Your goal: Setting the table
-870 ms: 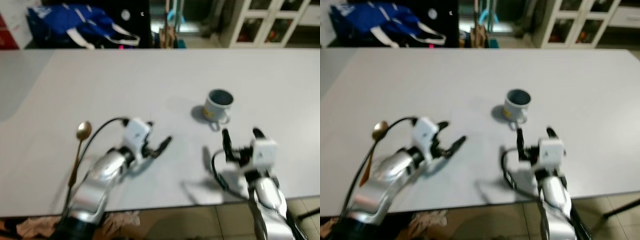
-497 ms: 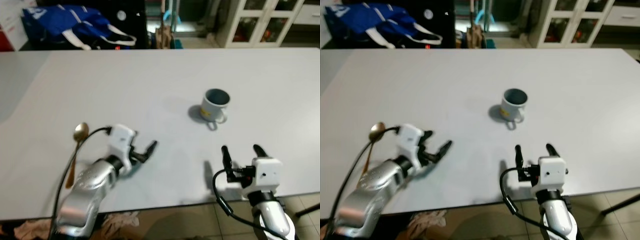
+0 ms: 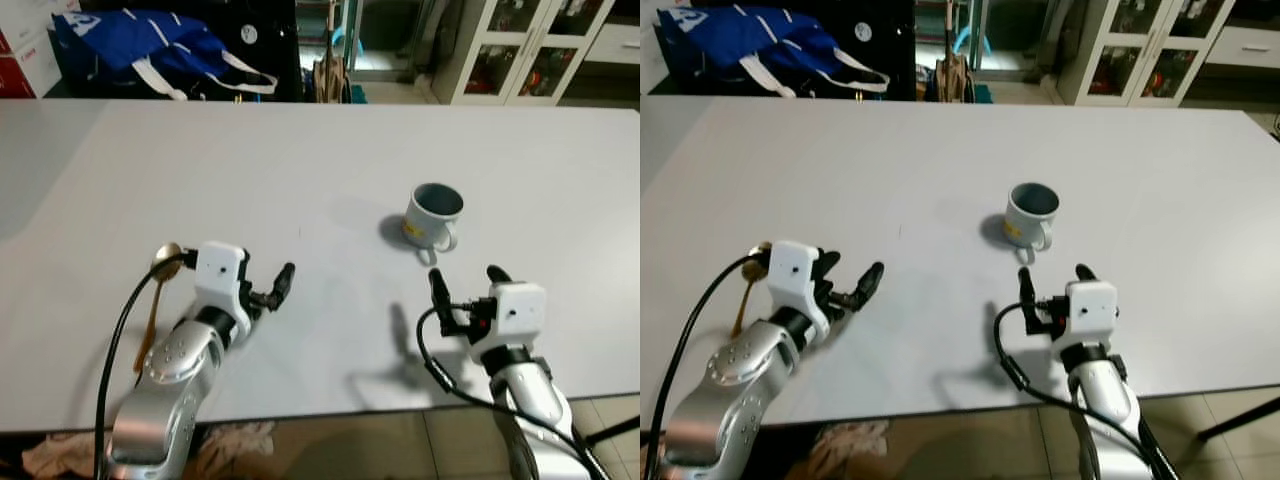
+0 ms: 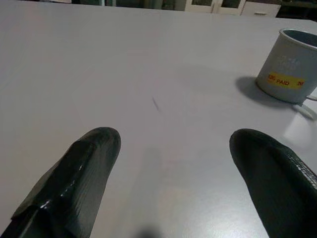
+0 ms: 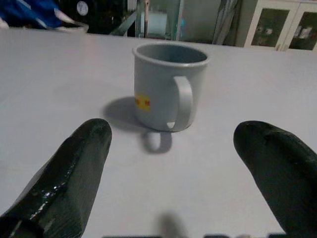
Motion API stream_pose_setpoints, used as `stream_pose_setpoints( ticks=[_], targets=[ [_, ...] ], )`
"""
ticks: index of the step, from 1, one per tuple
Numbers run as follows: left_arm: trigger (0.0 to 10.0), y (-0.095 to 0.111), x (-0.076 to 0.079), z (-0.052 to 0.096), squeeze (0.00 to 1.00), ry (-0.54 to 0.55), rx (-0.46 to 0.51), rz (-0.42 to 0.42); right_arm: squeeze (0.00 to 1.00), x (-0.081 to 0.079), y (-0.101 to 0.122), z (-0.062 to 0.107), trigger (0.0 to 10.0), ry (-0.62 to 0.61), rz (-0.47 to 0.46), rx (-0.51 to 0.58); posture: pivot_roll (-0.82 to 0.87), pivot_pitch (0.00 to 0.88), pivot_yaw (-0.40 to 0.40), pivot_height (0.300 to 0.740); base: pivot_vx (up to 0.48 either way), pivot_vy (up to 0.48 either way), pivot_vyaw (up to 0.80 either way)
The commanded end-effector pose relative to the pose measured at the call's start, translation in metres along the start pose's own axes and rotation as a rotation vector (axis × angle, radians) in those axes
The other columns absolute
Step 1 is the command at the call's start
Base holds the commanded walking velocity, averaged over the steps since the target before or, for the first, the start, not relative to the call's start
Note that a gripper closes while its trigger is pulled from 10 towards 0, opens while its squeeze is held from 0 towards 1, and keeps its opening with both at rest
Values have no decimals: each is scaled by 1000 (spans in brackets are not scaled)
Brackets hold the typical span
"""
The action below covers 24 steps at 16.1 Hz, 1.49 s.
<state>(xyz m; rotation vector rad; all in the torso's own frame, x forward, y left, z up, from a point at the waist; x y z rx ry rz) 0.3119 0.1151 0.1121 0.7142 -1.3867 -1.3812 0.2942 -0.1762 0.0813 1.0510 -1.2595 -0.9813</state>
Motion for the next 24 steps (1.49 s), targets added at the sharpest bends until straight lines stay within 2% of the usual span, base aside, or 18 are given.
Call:
stream_pose_setpoints(
  ticks=[1, 4, 9, 17, 20, 24],
  targets=[
    [10000, 4, 2, 1, 0, -1, 7, -22, 0, 3, 0, -3, 10000, -5, -11, -7, -38, 0, -26, 740, 0, 0, 788],
    [10000, 7, 4, 0, 0, -20, 12, -24, 0, 2, 0, -6, 10000, -10, -34, -3, -40, 0, -16, 740, 0, 0, 396],
    [10000, 10, 10, -4, 0, -53, 7, -18, 0, -3, 3, -11, 10000, -12, -33, 4, -45, 0, -12, 740, -286, 388, 0],
    [10000, 11, 12, -8, 0, -73, 2, -16, 0, -5, 0, -12, 10000, -12, -36, -10, -50, 0, -2, 740, 0, 431, 0],
    [10000, 12, 10, -9, 0, -68, 2, -15, 0, -6, -1, -11, 10000, -9, -36, -15, -49, 0, 0, 740, 0, 461, 0],
    [10000, 10, -1, -13, 0, -42, -9, -33, 0, -3, 0, -7, 10000, -19, -40, -8, -55, 0, 2, 740, 0, 475, 0]
  ],
)
Point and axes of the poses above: a point about 5 cm out from each wrist's last joint towards the gripper, its own z axis pointing back from the gripper into the wrist, its own y axis along the axis of the wrist's last joint, x = y × z, the point moved 6 cm from there along -z, pointing out of the wrist towards the gripper, and after that the axes turned 11 degrees about z, right-handed, at the moved point
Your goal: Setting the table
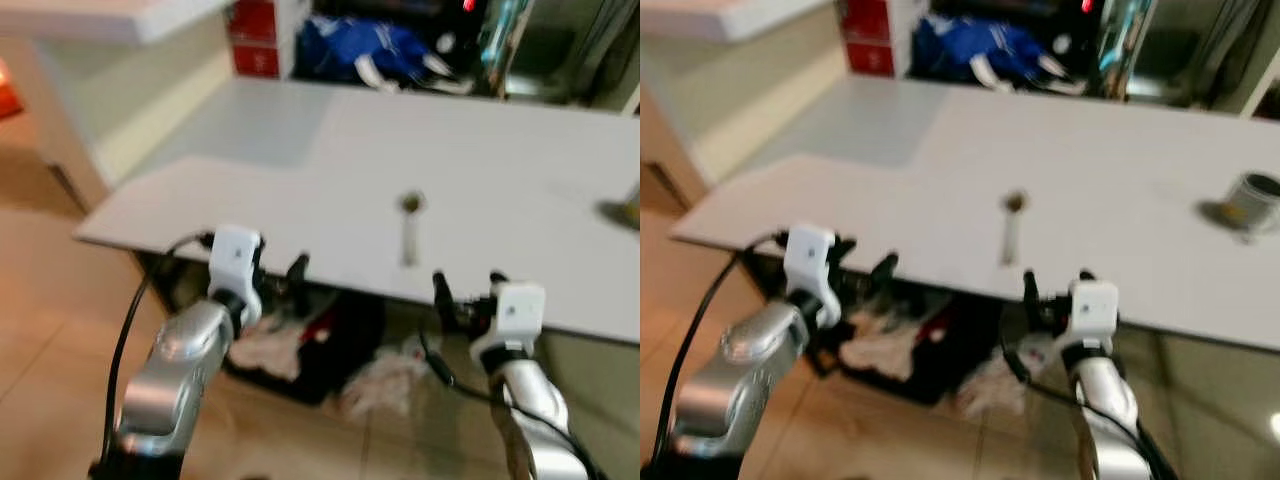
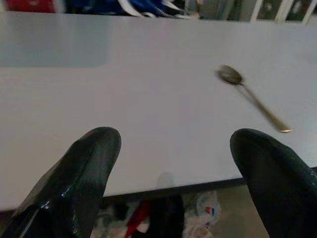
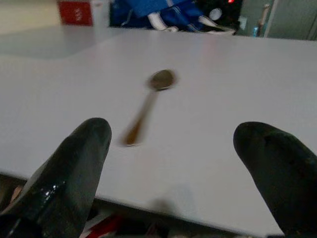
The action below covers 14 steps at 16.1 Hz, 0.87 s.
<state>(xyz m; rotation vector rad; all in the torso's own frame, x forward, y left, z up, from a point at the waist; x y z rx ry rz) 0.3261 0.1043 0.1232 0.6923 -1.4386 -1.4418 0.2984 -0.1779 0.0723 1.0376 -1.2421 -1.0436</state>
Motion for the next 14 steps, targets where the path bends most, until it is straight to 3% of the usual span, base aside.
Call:
stream_pose_setpoints(
  ticks=[1, 4, 10, 11, 14],
  targets=[
    [10000, -4, -13, 3, 0, 35, -15, -12, 0, -2, 9, -1, 10000, -1, -6, 26, -61, 0, 6, 740, 0, 480, 0],
    [10000, -4, -15, 0, 0, 27, -19, -17, 0, 1, 6, 1, 10000, -22, -6, 12, -69, 0, 13, 740, 0, 480, -777],
    [10000, 0, -18, -1, 0, 35, 10, -11, 0, -1, 10, 2, 10000, -20, -9, 32, -60, 0, 10, 740, 0, 480, 0],
    [10000, 4, -24, 1, 0, 60, 47, 22, 0, 2, 17, 3, 10000, -41, -19, 70, -60, 0, 9, 740, 0, 480, 0],
    [10000, 7, -39, 10, 0, 129, 99, -4, 0, 10, 25, 9, 10000, -75, -22, 102, -63, 0, 9, 740, 0, 480, 0]
  ],
)
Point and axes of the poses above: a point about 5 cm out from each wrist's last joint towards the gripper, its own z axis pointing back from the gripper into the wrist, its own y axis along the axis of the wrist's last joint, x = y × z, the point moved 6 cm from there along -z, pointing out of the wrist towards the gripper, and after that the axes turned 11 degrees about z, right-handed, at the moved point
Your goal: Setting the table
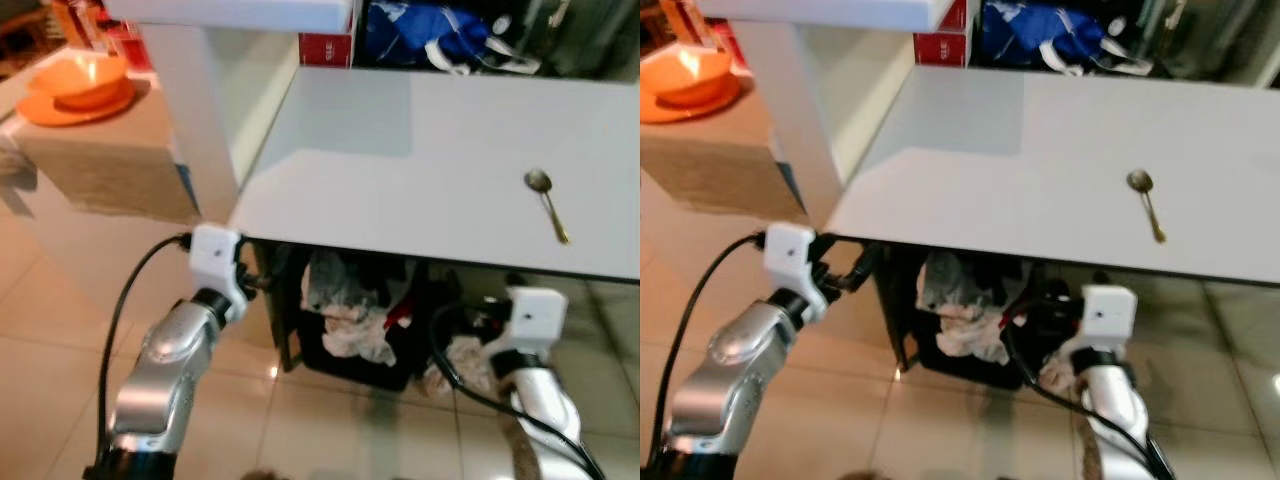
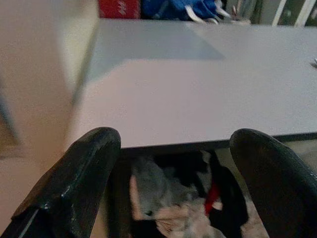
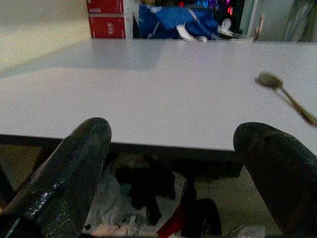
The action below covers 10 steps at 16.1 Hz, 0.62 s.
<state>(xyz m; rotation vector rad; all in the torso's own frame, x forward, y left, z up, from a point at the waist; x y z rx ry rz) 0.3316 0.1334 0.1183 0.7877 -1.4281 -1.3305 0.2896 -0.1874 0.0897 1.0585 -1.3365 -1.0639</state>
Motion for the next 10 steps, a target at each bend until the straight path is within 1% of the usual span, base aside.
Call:
stream_pose_setpoints(
  ticks=[1, 2, 4, 6, 7, 10],
  targets=[
    [10000, 14, -12, 5, 0, 50, 60, -21, 0, -4, 16, 3, 10000, 5, -25, 66, -64, 0, 10, 740, 0, 480, 0],
    [10000, 15, -13, 5, 0, 66, 71, 0, 0, -6, 18, 5, 10000, 13, -28, 76, -65, 0, 9, 740, 0, 480, 0],
    [10000, 9, -18, 3, 0, 87, 45, -8, 0, -10, 18, 5, 10000, 24, -35, 79, -66, 0, 9, 740, 0, 480, 0],
    [10000, 5, -17, -2, 0, 67, -2, -48, 0, -13, 21, 3, 10000, 32, -32, 87, -65, 0, 8, 740, 0, 480, 0],
    [10000, 3, -14, -5, 0, 50, -20, -41, 0, -16, 21, 2, 10000, 41, -30, 86, -66, 0, 8, 740, 0, 480, 0],
    [10000, -3, -10, -7, 0, 29, -52, -67, 0, -19, 20, 2, 10000, 50, -29, 83, -66, 0, 11, 740, 0, 480, 0]
  ],
)
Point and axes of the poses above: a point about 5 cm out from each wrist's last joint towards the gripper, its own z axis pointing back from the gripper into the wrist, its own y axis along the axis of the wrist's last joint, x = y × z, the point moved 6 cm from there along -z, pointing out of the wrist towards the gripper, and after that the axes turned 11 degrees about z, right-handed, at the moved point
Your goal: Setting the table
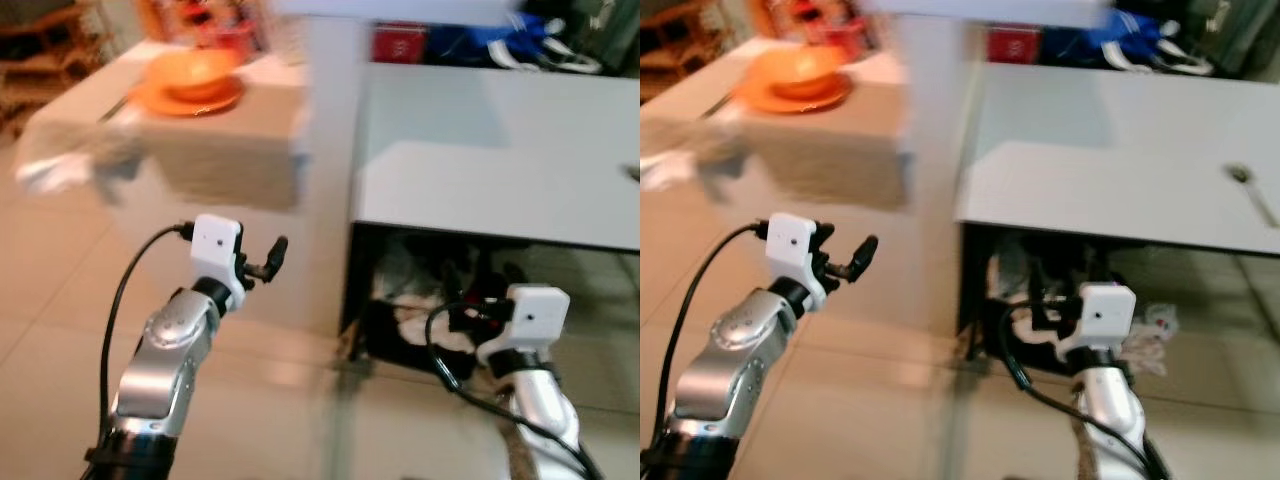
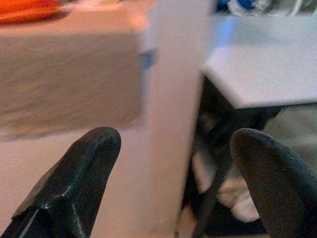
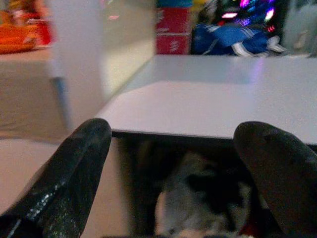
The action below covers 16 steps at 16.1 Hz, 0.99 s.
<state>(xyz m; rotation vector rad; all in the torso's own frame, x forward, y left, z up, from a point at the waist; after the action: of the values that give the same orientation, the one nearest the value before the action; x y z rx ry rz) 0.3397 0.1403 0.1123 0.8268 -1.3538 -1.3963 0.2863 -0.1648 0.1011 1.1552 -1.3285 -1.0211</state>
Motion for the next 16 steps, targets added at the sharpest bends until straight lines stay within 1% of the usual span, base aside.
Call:
stream_pose_setpoints(
  ticks=[1, 2, 3, 4, 7, 10, 13, 16],
  targets=[
    [10000, -2, 3, -3, 0, -13, -17, -31, 0, 0, 3, -2, 10000, 7, 8, 12, -64, 0, 12, 740, 0, 480, 0],
    [10000, -1, 4, -3, 0, -13, -13, -54, 0, -1, 2, -2, 10000, 13, 9, 8, -64, 0, 12, 740, 0, 0, 0],
    [10000, 0, 5, -3, 0, -12, -6, -58, 0, -2, 2, -2, 10000, 15, 9, 7, -64, 0, 12, 740, 0, 0, 0],
    [10000, 2, 4, -4, 0, 1, 0, -44, 0, -1, 2, -2, 10000, 14, 10, 8, -64, 0, 12, 740, 304, 371, 0],
    [10000, 7, 3, -6, 0, 11, 17, -38, 0, -2, 4, -3, 10000, 20, 19, 15, -64, 4, 15, 740, 359, 319, 0],
    [10000, 7, 2, -6, 0, 17, 18, -39, 0, -2, 3, -4, 10000, 22, 21, 16, -63, 6, 15, 740, 369, 306, 0],
    [10000, 7, 1, -7, 0, 23, 12, -65, 0, -3, 2, -4, 10000, 26, 23, 15, -61, 6, 17, 740, 371, 305, 0],
    [10000, 7, 2, -7, 0, 19, 14, -66, 0, -5, 1, -5, 10000, 35, 35, 15, -61, 8, 18, 740, 371, 304, 0]
  ],
)
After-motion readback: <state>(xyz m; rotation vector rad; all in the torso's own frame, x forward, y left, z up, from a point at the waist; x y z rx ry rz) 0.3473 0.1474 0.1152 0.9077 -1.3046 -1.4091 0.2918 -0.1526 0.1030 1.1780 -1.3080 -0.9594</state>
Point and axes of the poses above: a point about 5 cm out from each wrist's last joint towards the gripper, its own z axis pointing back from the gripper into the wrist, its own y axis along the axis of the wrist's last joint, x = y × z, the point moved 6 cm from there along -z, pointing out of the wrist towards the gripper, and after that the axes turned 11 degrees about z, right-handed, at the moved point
